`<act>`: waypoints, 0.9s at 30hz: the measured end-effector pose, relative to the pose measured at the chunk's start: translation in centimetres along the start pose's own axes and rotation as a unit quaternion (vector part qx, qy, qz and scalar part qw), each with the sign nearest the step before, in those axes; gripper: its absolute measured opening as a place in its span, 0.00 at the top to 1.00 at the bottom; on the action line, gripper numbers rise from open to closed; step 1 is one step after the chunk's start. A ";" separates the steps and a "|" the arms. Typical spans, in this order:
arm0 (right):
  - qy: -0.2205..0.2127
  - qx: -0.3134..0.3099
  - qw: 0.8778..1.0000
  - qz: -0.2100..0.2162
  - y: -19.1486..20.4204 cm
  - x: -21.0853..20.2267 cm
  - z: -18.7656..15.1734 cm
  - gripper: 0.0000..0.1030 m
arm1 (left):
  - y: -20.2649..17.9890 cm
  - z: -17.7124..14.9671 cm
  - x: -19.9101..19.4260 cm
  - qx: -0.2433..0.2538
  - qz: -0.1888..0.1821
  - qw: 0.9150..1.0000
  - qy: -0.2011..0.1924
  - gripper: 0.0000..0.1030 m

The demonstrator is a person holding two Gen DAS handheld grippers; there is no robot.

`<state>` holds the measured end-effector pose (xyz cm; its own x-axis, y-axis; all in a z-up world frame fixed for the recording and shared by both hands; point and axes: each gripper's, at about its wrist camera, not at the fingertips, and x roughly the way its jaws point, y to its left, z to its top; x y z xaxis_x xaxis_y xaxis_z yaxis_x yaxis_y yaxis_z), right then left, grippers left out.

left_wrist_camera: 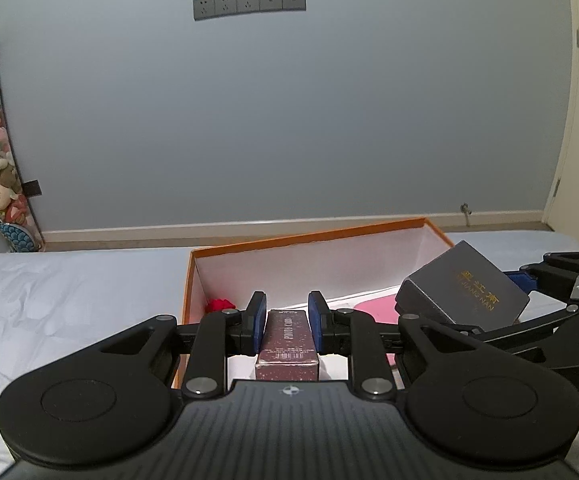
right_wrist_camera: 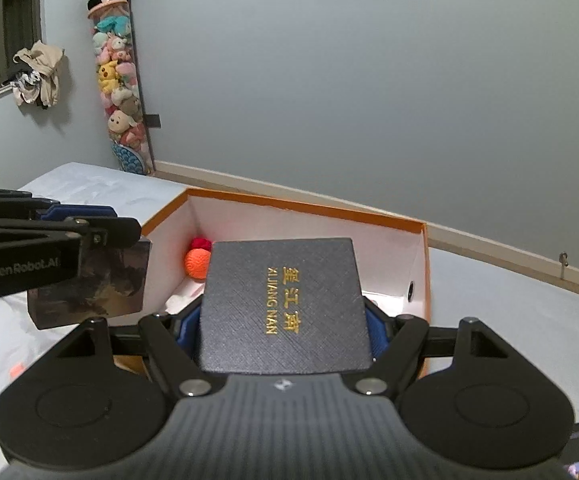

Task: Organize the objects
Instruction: 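Lower both boxes into the shoebox and open both grippers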

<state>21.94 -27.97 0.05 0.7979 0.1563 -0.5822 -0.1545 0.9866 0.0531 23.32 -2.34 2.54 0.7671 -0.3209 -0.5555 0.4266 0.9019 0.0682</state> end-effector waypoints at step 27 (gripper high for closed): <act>0.132 0.029 0.991 0.001 0.4 10.7 1.6 0.26 | 0.9 -1.3 8.2 0.031 0.052 0.997 0.041 0.76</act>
<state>31.33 -25.79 -4.90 0.6155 0.1483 -0.7741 -0.1163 0.9885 0.0969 29.37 -3.82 -3.04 0.7679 -0.1991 -0.6089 0.3771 0.9088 0.1784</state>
